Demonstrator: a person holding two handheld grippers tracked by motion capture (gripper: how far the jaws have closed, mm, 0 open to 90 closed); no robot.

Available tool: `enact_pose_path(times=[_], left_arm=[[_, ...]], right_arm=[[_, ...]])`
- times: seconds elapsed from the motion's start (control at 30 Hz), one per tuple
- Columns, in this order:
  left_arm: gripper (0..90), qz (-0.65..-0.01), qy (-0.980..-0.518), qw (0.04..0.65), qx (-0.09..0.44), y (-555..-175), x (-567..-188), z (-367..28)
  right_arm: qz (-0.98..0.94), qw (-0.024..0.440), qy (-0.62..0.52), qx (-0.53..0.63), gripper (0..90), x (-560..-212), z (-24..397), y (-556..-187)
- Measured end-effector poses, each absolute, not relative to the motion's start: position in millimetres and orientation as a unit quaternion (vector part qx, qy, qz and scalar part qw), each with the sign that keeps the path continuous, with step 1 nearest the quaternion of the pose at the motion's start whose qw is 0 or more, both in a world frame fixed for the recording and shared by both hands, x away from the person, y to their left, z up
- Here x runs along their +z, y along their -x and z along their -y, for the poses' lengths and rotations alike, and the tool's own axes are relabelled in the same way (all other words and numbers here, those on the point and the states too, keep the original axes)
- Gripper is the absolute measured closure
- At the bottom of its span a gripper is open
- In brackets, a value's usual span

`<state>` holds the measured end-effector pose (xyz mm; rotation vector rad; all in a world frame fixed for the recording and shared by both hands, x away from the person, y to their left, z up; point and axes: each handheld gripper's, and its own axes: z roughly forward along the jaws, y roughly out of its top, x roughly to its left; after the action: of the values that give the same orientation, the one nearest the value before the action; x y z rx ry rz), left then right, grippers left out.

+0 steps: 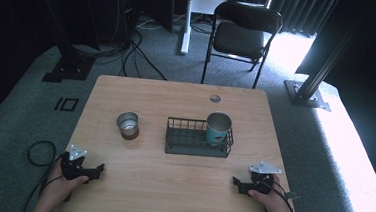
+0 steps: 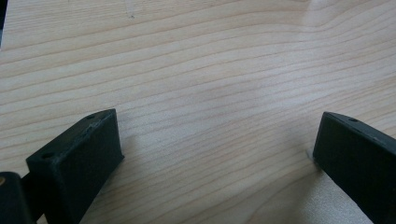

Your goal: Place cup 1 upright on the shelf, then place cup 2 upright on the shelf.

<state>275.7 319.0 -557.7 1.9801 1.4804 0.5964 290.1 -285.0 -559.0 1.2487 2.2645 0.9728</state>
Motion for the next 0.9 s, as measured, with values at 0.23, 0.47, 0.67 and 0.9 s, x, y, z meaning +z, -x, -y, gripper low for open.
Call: enact_pose_path(times=[0.23,0.47,0.67,0.9], left_arm=[[1.7,-0.556,-0.744,0.295,0.224,-275.7,-557.7,-319.0],[1.7,-0.556,-0.744,0.294,0.224,-275.7,-557.7,-319.0],[1.7,-0.551,-0.749,0.295,0.222,-274.1,-557.4,-320.3],[1.7,-0.540,-0.758,0.296,0.216,-272.6,-556.9,-323.2]], right_arm=[[-0.805,0.189,-0.443,0.346,11.1,-559.1,285.0,-290.1],[-0.805,0.188,-0.444,0.346,11.1,-559.0,285.0,-290.1],[-0.805,0.188,-0.444,0.346,11.1,-559.0,285.0,-290.1],[-0.805,0.188,-0.444,0.346,11.1,-558.9,285.0,-290.2]])
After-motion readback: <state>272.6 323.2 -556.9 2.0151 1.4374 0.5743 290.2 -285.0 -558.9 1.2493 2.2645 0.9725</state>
